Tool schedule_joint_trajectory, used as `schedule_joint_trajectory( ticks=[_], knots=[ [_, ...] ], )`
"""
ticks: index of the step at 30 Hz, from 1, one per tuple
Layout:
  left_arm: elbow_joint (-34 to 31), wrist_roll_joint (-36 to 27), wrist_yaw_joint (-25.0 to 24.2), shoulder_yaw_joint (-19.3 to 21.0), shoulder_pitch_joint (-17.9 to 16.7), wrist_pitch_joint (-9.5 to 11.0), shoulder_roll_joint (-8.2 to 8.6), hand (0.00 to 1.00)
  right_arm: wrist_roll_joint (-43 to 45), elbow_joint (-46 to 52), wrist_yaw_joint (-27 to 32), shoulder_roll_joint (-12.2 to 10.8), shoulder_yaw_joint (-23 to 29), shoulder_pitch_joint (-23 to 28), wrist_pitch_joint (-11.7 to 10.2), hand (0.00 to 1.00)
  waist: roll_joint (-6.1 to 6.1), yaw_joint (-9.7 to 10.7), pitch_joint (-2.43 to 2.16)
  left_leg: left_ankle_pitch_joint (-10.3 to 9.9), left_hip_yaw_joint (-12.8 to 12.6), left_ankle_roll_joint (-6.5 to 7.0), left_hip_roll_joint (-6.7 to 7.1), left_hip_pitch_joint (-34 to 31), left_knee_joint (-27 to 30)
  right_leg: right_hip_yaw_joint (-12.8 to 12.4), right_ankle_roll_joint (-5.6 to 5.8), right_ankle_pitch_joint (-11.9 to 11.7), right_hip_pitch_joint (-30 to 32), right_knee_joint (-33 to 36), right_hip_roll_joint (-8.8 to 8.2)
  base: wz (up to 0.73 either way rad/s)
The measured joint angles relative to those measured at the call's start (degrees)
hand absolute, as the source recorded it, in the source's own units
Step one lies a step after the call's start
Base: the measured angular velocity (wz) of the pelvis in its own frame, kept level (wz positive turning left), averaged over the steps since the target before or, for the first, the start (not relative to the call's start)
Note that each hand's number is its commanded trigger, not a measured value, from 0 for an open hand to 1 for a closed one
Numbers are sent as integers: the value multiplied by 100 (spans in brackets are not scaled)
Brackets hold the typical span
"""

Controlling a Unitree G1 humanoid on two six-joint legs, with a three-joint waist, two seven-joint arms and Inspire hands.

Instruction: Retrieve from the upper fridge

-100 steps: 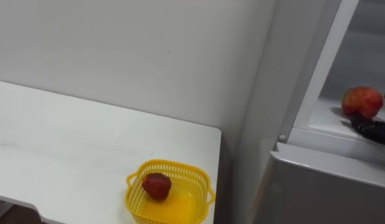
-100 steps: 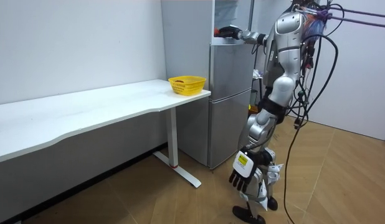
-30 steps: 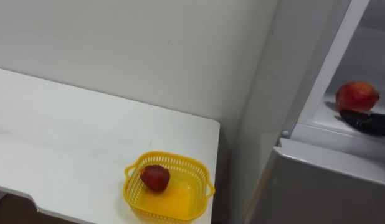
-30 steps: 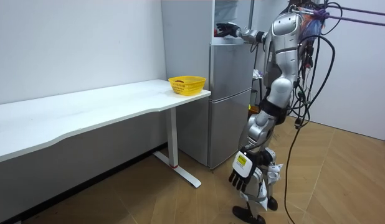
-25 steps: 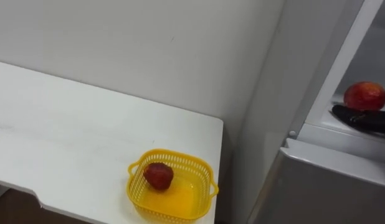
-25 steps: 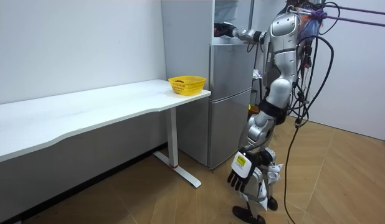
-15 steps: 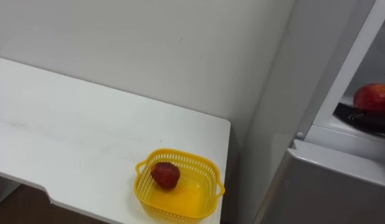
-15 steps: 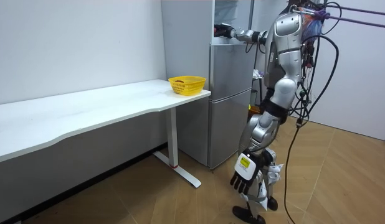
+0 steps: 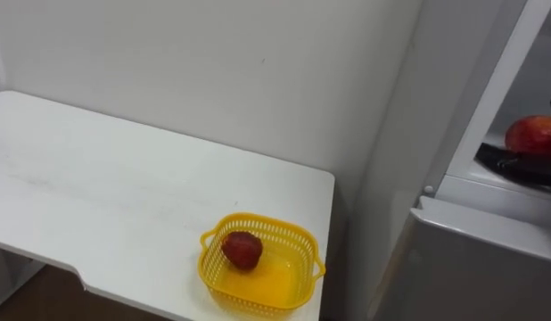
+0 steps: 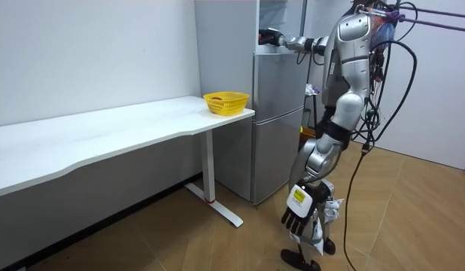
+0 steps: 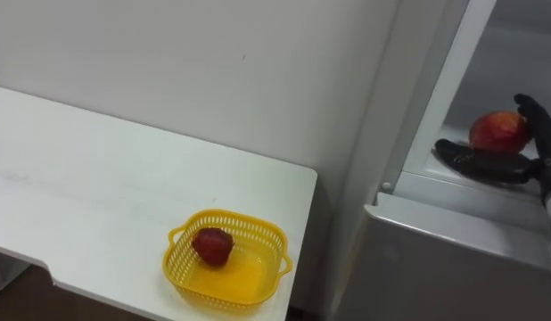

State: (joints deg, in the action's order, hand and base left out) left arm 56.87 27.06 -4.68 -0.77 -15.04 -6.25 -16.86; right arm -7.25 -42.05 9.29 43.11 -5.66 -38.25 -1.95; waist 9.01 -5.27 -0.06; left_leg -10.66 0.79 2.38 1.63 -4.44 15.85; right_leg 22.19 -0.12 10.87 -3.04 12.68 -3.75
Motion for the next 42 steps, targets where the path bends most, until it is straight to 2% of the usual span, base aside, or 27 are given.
schedule_joint_trajectory(
  ticks=[5, 11, 20, 25, 32, 38, 42],
  knots=[
    [-1, -2, -53, -20, 20, 3, 0, 0, 6, -26, 7, 9, -59, 0, -68, 100, 2, 4, 3, 0, 0, 0, 0, 0, 0, 2, 0, 0, 0, 0, 0, 0],
    [-2, -3, -57, -63, 55, 17, 0, 0, 60, -49, 275, 52, -36, -30, -122, 100, -5, 4, 29, -2, 3, -1, -5, -11, -13, -2, 1, 1, 11, -1, 1, 0],
    [-3, 3, -59, -56, 126, 24, 0, 0, 70, -12, 315, 55, 21, -119, -126, 100, -14, -9, 36, -6, -26, -2, -25, -15, -29, -2, 3, 2, 14, -7, 17, 1],
    [-20, 9, -112, -52, 139, 27, 3, 0, 307, 222, 241, 48, 21, -83, -113, 100, -51, 3, 62, -13, -42, -1, -30, -21, -20, -1, 3, 2, 14, -10, 20, 0],
    [-43, 8, -88, -52, 129, 29, 8, 0, 284, 330, 271, 23, 26, -79, -112, 100, -92, 27, 23, -9, -42, -3, -30, -23, 4, -20, 2, 1, 6, -11, 20, 0],
    [-32, -57, -46, -52, 134, 36, 9, 0, 229, 842, 443, 6, 30, 189, -112, 100, -149, 34, -2, -5, -54, -5, -35, 24, -9, -30, 2, 1, 6, -11, 17, -3],
    [-45, -55, -22, -50, 121, 41, 15, 0, 321, 1318, 637, -169, 35, 280, -80, 100, -185, 177, -21, -4, -74, -4, -35, 16, -17, -91, 2, 1, 6, -8, 20, -3]
  ],
)
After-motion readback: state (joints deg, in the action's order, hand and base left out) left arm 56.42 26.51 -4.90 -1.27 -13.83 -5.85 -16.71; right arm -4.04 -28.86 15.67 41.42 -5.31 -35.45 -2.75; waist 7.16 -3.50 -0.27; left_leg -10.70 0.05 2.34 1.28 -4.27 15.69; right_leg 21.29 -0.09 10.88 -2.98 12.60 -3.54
